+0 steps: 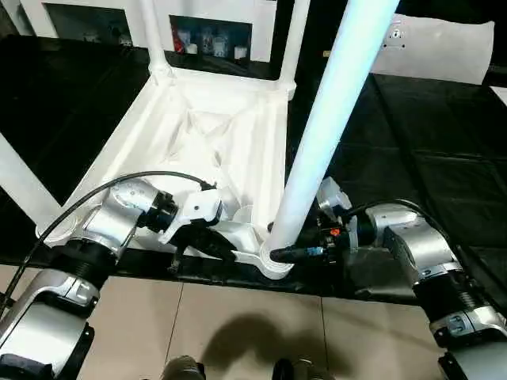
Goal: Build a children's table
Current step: Rotate leg to tighten
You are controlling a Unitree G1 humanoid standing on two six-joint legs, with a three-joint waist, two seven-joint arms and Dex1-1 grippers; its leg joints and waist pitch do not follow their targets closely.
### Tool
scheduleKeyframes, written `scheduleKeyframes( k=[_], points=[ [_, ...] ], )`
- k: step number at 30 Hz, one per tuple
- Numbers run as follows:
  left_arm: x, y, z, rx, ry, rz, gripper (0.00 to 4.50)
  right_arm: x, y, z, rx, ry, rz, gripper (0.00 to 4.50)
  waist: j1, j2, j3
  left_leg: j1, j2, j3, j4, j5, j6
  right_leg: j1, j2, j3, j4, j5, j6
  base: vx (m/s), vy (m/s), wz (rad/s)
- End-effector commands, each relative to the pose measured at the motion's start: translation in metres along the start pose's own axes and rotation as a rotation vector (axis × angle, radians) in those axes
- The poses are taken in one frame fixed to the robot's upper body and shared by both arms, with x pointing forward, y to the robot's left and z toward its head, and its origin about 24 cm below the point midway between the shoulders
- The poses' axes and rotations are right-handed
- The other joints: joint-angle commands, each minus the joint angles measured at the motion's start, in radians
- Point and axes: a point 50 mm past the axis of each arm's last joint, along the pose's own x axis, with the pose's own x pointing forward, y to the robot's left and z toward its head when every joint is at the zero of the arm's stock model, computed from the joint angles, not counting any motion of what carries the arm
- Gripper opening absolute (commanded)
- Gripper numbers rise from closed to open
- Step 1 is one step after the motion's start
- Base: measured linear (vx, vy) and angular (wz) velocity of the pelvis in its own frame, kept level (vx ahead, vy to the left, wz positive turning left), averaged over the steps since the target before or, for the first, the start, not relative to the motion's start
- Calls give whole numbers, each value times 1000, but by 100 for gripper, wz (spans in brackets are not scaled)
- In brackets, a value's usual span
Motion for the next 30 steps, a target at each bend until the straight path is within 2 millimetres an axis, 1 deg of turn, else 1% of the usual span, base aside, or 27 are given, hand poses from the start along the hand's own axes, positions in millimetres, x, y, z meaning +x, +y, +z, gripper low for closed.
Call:
scheduleKeyframes(
  k=[1,4,6,7,8,9,10,11,12,13,14,15,16,17,18,19,20,21,23,25,26,27,28,30],
  points=[
    [8,-2,2,21,31,-76,0,0,1,2,10,-11,-2,222,-5,6,-69,3,37,1,-71,-107,63,69,-65,50,-65,-210,-224,0,0,0],
    [10,4,5,-12,-3,21,0,6,0,0,35,-30,-89,213,-6,6,-69,2,36,0,-72,-109,54,70,-65,51,-66,-219,-217,0,0,0],
    [12,9,5,-32,-3,102,0,12,-2,-2,57,-36,-153,210,-8,6,-68,3,36,0,-73,-120,47,68,-66,52,-69,-238,-209,0,0,0],
    [13,12,6,-55,-14,148,0,17,-5,-4,60,-35,-219,210,-12,6,-61,4,35,-3,-79,-148,31,65,-67,51,-78,-313,-183,0,0,0],
    [15,16,8,-99,-44,213,0,24,-9,-7,76,-40,-299,210,-17,7,-61,2,34,-6,-81,-165,13,66,-67,51,-81,-371,-164,0,0,0],
    [16,18,9,-117,-58,239,0,27,-10,-8,88,-43,-320,209,-18,7,-59,4,32,-7,-82,-175,9,63,-68,50,-86,-398,-156,0,0,0],
    [20,20,11,-147,-79,278,0,32,-14,-9,122,-57,-385,207,-22,7,-57,1,30,-10,-85,-184,1,67,-70,49,-89,-438,-139,0,0,0],
    [23,22,13,-177,-95,324,0,39,-18,-10,153,-75,-450,206,-27,5,-57,-3,30,-11,-87,-186,-3,68,-69,49,-89,-451,-133,0,0,0],
    [26,25,15,-199,-108,362,0,43,-20,-10,175,-94,-496,205,-36,3,-54,-2,28,-13,-87,-204,-8,64,-69,46,-97,-503,-117,0,0,0],
    [28,25,16,-208,-114,375,0,45,-21,-10,184,-101,-513,204,-45,0,-54,-3,26,-15,-86,-205,-9,64,-72,46,-101,-543,-102,0,0,0],
    [32,28,19,-241,-135,413,0,52,-23,-9,212,-121,-564,204,-53,0,-53,-3,26,-14,-86,-204,-4,61,-72,47,-106,-563,-92,0,0,0],
    [36,31,23,-272,-160,454,0,58,-24,-8,241,-138,-609,204,-56,-3,-53,-2,24,-13,-85,-204,0,60,-70,47,-108,-568,-89,0,0,0],
    [44,36,31,-307,-199,522,0,69,-24,-8,280,-152,-676,203,-57,0,-54,-1,22,-14,-84,-198,8,59,-70,46,-110,-571,-86,0,0,0],
    [50,39,37,-325,-219,573,0,77,-25,-7,297,-148,-722,203,-62,-5,-54,-3,24,-11,-83,-189,6,57,-67,49,-109,-559,-86,0,0,0],
    [54,41,41,-336,-229,604,0,81,-24,-7,306,-144,-751,203,-59,-2,-54,4,24,-12,-84,-192,6,52,-66,47,-112,-566,-82,0,0,0],
    [64,45,51,-367,-254,677,0,92,-24,-6,321,-137,-821,203,-61,-2,-53,1,20,-11,-84,-187,13,54,-64,46,-113,-567,-75,0,0,0],
    [64,45,51,-367,-255,679,0,92,-24,-5,321,-136,-822,203,-63,-2,-54,0,23,-10,-85,-182,14,54,-63,48,-112,-551,-76,0,0,0],
    [69,48,56,-379,-262,722,0,97,-24,-3,333,-143,-862,203,-61,-2,-55,5,22,-9,-85,-183,21,50,-60,47,-111,-526,-79,0,0,0],
    [75,51,63,-381,-269,748,0,100,-24,2,319,-155,-893,203,-61,-1,-56,1,21,-9,-86,-182,32,53,-58,49,-108,-488,-82,0,0,0],
    [77,52,66,-365,-266,748,0,99,-24,6,302,-186,-895,203,-60,1,-58,3,19,-5,-85,-170,48,52,-55,51,-105,-425,-89,0,0,0],
    [77,52,66,-365,-266,748,0,99,-24,6,302,-186,-895,203,-59,1,-60,2,19,-5,-85,-165,53,54,-55,52,-103,-410,-91,0,0,0],
    [77,51,66,-363,-262,741,0,97,-24,6,304,-204,-903,256,-58,1,-61,0,18,-5,-85,-151,60,57,-55,52,-100,-380,-98,0,0,0],
    [76,51,66,-353,-256,733,0,93,-24,6,307,-221,-909,269,-56,3,-62,-1,19,-4,-85,-136,66,59,-56,53,-98,-351,-106,0,0,0],
    [75,48,64,-329,-230,712,0,85,-24,7,315,-266,-915,275,-54,4,-62,-2,21,-4,-86,-127,73,61,-56,53,-96,-323,-117,0,0,0]
  ],
)
